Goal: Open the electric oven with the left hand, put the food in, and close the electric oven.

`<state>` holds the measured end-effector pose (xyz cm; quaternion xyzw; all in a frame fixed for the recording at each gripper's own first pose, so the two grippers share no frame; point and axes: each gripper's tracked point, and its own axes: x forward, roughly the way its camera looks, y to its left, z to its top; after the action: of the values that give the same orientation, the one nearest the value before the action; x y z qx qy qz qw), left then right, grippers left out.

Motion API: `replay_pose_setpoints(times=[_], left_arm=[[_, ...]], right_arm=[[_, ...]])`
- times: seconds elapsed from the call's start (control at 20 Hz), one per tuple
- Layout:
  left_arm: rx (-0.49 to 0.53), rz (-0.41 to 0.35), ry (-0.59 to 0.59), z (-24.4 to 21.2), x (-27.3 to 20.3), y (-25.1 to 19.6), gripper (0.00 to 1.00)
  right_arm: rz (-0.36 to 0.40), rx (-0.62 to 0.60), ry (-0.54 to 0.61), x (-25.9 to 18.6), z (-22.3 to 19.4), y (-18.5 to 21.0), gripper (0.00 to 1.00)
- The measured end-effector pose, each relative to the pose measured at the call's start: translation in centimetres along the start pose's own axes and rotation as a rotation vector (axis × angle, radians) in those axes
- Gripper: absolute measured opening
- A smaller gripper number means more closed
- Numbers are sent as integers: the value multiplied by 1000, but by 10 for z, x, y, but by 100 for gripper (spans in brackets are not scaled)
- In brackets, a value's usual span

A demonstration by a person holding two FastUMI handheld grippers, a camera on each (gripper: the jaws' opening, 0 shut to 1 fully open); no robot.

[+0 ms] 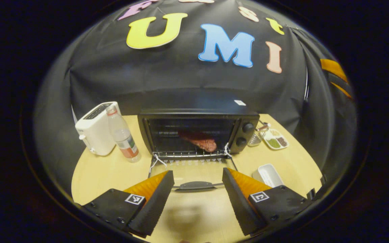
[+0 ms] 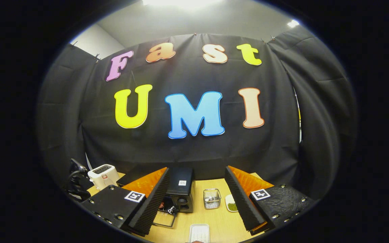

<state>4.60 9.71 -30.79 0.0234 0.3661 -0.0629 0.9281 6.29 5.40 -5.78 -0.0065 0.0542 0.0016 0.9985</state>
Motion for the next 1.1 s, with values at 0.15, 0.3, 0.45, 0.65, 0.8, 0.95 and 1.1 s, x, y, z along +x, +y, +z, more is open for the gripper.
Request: replay_pose_setpoints(times=[0.15, 0.3, 0.45, 0.65, 0.8, 0.95, 1.1], left_arm=[[14, -1, 77, -27, 12, 2, 98], [23, 21, 157, -50, 27, 8, 95], [34, 20, 247, -72, 43, 10, 98], [19, 19, 364, -98, 61, 9, 98], [35, 13, 430, -112, 70, 10, 98], [30, 16, 475, -122, 77, 11, 100], [22, 21, 488, -124, 85, 13, 100]], right_arm=[[-7, -3, 13, 1, -6, -3, 99], [-21, -2, 22, 2, -11, -8, 99], [-34, -3, 30, 0, -14, -14, 99], [-43, 1, 53, 4, -21, -16, 99], [-66, -9, 51, 1, -22, -24, 98], [-78, -14, 73, -1, -30, -29, 99], [-89, -11, 77, -1, -30, -33, 99]])
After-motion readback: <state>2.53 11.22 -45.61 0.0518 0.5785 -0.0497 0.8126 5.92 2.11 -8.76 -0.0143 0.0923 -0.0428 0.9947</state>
